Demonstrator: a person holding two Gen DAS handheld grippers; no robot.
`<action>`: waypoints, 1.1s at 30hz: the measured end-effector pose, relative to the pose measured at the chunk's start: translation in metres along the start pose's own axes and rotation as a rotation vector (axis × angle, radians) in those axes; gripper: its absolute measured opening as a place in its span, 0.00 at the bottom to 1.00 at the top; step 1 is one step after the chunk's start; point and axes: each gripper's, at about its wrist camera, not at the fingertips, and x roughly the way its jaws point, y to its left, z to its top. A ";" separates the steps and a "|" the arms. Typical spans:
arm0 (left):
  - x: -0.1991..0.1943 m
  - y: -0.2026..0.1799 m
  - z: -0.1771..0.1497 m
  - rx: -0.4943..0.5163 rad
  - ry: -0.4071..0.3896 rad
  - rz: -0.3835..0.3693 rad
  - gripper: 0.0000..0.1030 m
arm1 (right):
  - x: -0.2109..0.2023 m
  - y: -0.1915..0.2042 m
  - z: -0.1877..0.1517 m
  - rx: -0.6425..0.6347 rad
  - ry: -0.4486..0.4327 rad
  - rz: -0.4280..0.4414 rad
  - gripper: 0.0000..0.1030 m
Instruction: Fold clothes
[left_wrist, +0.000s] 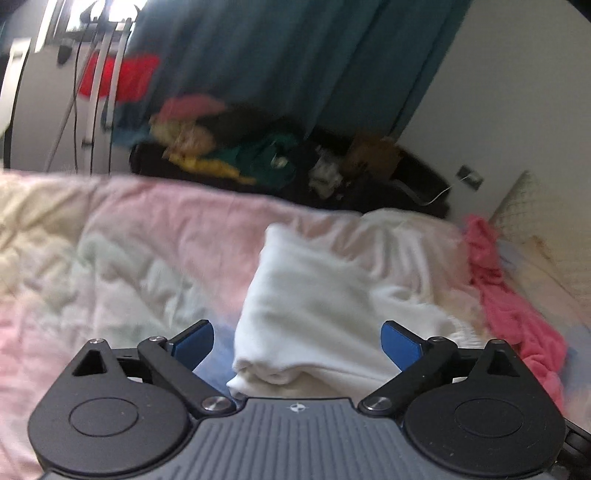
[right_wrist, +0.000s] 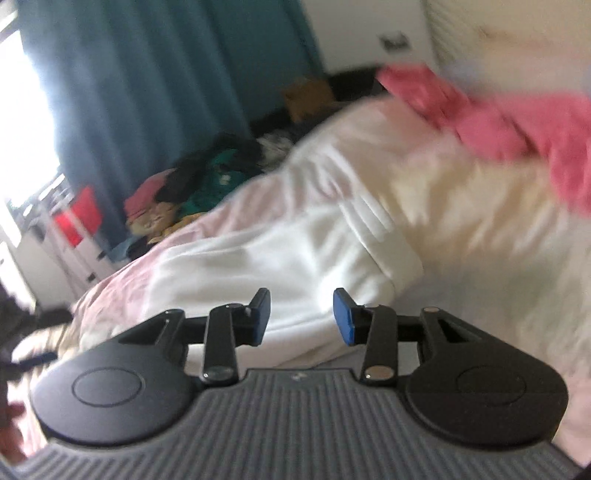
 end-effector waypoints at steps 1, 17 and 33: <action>-0.016 -0.006 0.001 0.015 -0.014 -0.003 0.96 | -0.018 0.006 0.003 -0.030 -0.012 0.012 0.40; -0.207 -0.059 -0.080 0.332 -0.273 0.033 1.00 | -0.179 0.035 -0.049 -0.218 -0.283 0.115 0.89; -0.202 -0.042 -0.115 0.306 -0.303 0.049 0.99 | -0.156 0.057 -0.075 -0.304 -0.248 0.061 0.89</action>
